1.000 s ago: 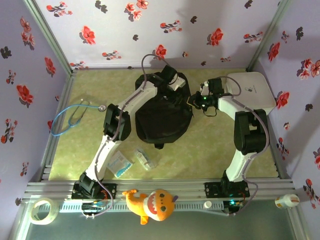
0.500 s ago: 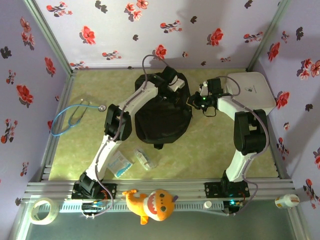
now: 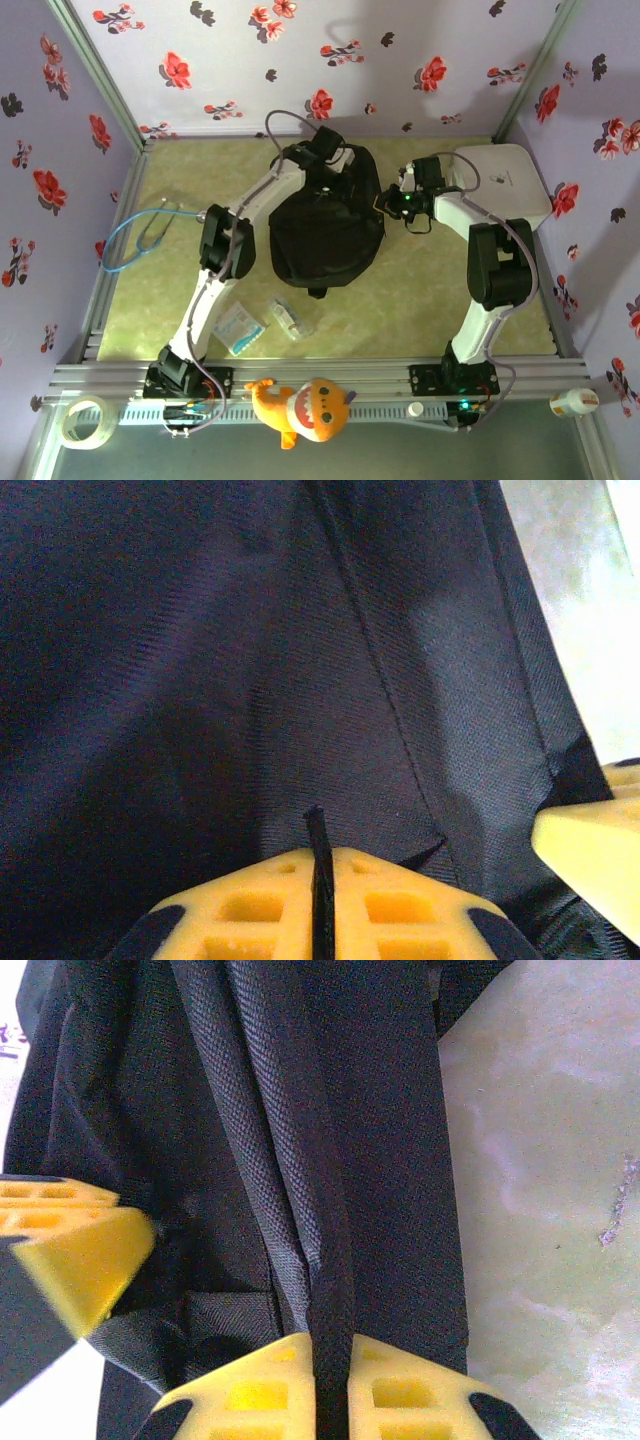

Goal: Pack books, pencil case, and school supplies into a backpack

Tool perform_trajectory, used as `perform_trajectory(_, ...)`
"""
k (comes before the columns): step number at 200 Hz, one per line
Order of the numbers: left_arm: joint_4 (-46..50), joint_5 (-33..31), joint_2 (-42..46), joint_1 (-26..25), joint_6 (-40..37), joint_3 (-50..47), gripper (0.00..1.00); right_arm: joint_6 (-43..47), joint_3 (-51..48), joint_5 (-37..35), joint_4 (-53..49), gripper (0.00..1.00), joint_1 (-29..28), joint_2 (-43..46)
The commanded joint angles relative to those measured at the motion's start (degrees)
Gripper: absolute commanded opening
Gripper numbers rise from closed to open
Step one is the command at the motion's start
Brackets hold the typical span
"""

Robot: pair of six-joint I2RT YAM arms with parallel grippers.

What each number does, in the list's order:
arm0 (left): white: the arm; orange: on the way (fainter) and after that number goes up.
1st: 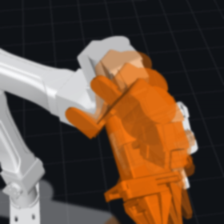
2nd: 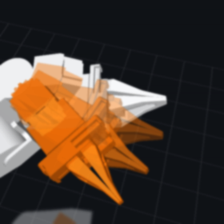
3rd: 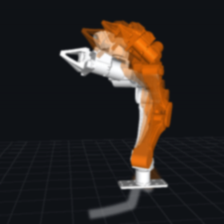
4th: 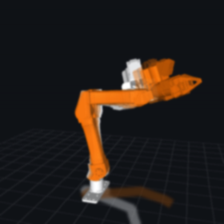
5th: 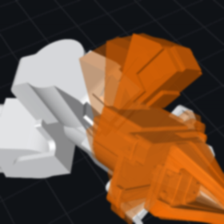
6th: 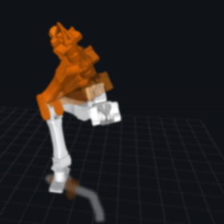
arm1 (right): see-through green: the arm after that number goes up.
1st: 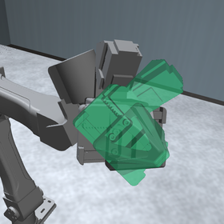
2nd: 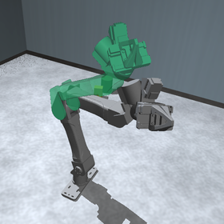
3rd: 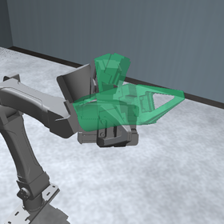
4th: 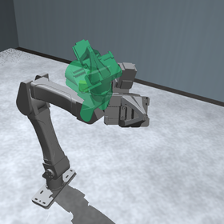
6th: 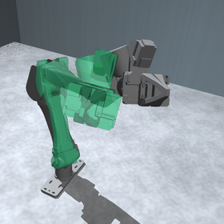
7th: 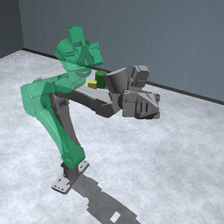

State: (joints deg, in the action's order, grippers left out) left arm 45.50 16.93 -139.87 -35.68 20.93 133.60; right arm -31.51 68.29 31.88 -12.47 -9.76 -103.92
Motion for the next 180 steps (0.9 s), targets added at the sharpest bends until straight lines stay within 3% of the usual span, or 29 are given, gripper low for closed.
perform_trajectory(1, -3.4, 2.3, 3.8, 1.2, 4.0, -1.7, 0.12, 1.1, -0.5, -0.4, -0.8, 0.06, -0.3, 2.5)
perform_trajectory(35, -3.3, 2.3, 3.8, 1.4, 3.7, -2.2, 0.0, 1.0, -0.5, -0.8, -0.9, 0.06, -0.3, 2.5)
perform_trajectory(88, -3.4, -1.8, 8.4, 2.1, 1.6, -6.2, 0.0, 1.3, -0.6, -4.9, -2.3, 0.06, -0.3, 3.0)
perform_trajectory(180, -6.7, -13.1, 21.7, 4.5, -2.4, -24.9, 0.0, 1.6, 0.1, -12.9, -4.9, 0.05, -0.1, 2.1)
